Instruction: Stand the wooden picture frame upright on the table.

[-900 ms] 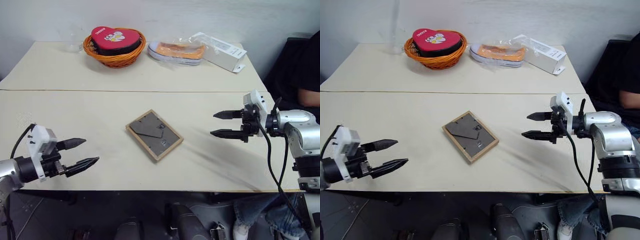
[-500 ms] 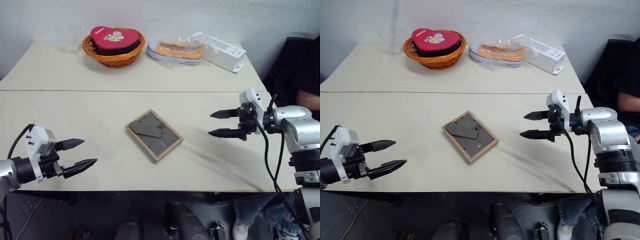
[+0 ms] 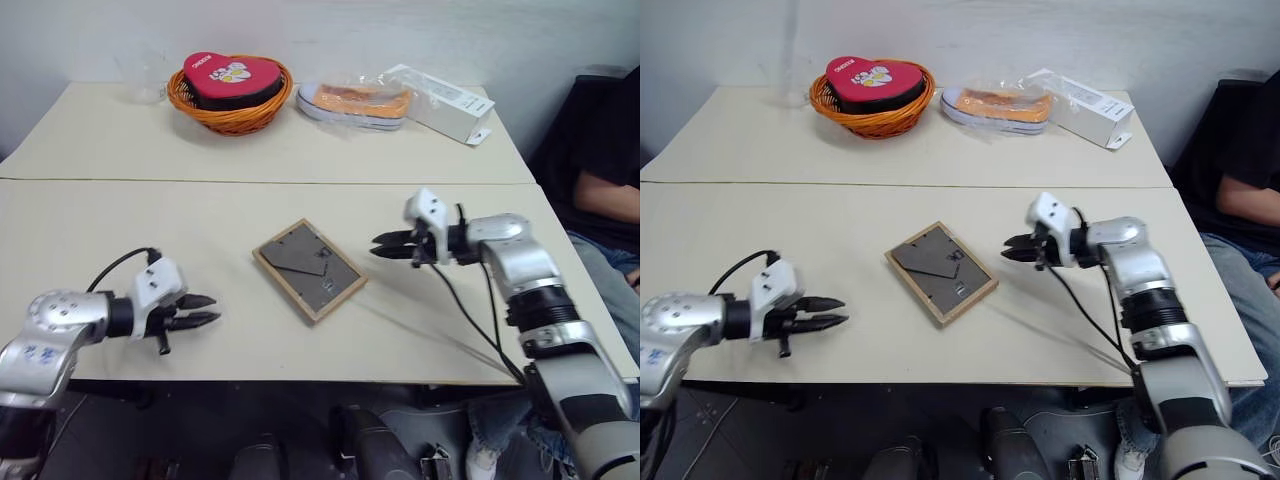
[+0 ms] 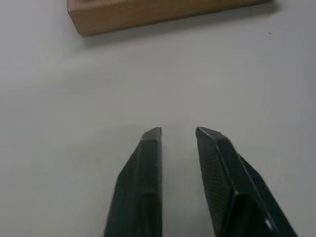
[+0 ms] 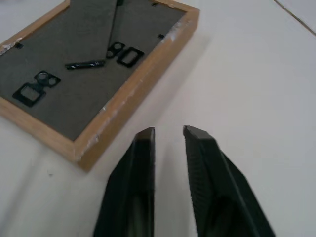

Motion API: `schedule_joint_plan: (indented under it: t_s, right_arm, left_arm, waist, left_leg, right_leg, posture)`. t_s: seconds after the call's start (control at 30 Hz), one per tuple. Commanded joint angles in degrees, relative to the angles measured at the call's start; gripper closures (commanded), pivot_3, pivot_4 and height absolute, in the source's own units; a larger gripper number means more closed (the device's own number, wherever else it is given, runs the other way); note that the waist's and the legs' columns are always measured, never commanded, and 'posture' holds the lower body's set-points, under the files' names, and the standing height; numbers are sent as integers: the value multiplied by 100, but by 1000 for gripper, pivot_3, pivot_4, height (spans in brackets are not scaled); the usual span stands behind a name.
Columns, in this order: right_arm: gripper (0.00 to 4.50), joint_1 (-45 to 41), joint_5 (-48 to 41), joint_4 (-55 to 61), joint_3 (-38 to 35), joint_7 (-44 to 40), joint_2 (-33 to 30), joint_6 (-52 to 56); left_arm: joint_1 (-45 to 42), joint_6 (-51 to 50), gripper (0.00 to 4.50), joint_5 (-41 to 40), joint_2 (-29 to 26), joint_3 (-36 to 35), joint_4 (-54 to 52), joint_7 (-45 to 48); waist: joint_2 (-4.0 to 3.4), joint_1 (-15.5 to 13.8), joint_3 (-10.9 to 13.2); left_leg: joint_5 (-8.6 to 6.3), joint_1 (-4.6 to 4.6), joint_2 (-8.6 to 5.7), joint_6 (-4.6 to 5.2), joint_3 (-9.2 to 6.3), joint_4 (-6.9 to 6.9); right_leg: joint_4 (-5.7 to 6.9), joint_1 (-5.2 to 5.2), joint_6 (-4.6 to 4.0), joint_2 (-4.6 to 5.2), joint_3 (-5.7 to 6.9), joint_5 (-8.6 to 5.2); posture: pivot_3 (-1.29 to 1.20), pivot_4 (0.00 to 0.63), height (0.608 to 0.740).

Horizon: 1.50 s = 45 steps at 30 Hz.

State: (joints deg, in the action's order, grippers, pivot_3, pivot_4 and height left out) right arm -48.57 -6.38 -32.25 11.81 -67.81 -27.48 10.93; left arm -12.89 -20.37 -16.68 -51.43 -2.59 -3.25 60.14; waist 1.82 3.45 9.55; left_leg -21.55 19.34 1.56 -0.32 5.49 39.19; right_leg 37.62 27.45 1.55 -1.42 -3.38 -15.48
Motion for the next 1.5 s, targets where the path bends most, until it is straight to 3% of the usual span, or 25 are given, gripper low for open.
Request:
schedule_joint_plan:
  t_s: [0.03,0.2,0.47,0.63,0.87,1.0,1.13,1.37,1.5]
  right_arm:
    - [4500,-84,178,-114,24,126,49,-280]
    - [4500,241,170,341,153,9,141,-102]
    - [4500,1146,-79,2101,130,-131,-105,716]
    - [4500,1272,-25,2331,39,140,-199,887]
    - [4500,1339,151,2493,219,86,-458,577]
    - [4500,1316,292,2424,316,148,-432,345]
    - [4500,1309,412,2358,418,270,-359,211]
    - [4500,1274,492,2410,523,346,-232,237]
    - [4500,1247,489,2396,539,382,-172,250]
  left_arm:
    - [-381,141,4482,63,174,269,289,201]
    - [-1136,129,4482,336,656,708,852,118]
    - [-2419,414,4482,617,1609,932,2354,-109]
    - [-2542,-237,4482,434,1424,765,2533,206]
    - [-2435,-3497,2334,-743,691,753,1892,1176]
    - [-2681,-4684,1165,-1116,961,570,2102,837]
    - [-2771,-5081,8,-1057,1309,820,2143,443]
    - [-2801,-5309,8,-953,1898,1376,2063,41]
    - [-2876,-5558,8,-1120,2237,1243,2004,-156]
  waist:
    - [-2,10,0]
    - [-2,0,-1]
    - [-1,-32,-1]
    - [-1,32,-1]
    - [-1,67,-1]
    - [0,33,-2]
    - [2,-25,-3]
    - [-9,-66,-24]
    - [-13,-133,-31]
  left_leg:
    - [1,2,2,-3,1,-2]
    - [1,9,5,-4,-3,1]
    - [5,4,2,-9,-3,19]
    - [7,2,2,-14,-1,18]
    - [7,2,0,-14,-8,18]
    - [5,2,-1,-10,-10,19]
    - [5,3,-2,-11,-11,24]
    - [6,-12,-5,-12,-13,35]
    - [5,-14,-7,-11,-14,36]
  right_leg:
    - [11,2,0,0,0,0]
    - [16,4,0,0,5,0]
    - [23,3,0,0,3,0]
    - [33,6,0,-1,0,0]
    - [30,3,0,-2,2,0]
    - [32,0,0,-2,2,0]
    - [31,0,0,-1,3,0]
    - [28,-16,1,4,3,0]
    - [28,-18,1,5,3,0]
  posture:
    - [0,150,740]
    - [0,150,740]
    - [0,150,740]
    - [0,150,740]
    - [0,150,740]
    - [0,150,740]
    - [0,150,740]
    - [0,150,740]
    - [0,150,740]
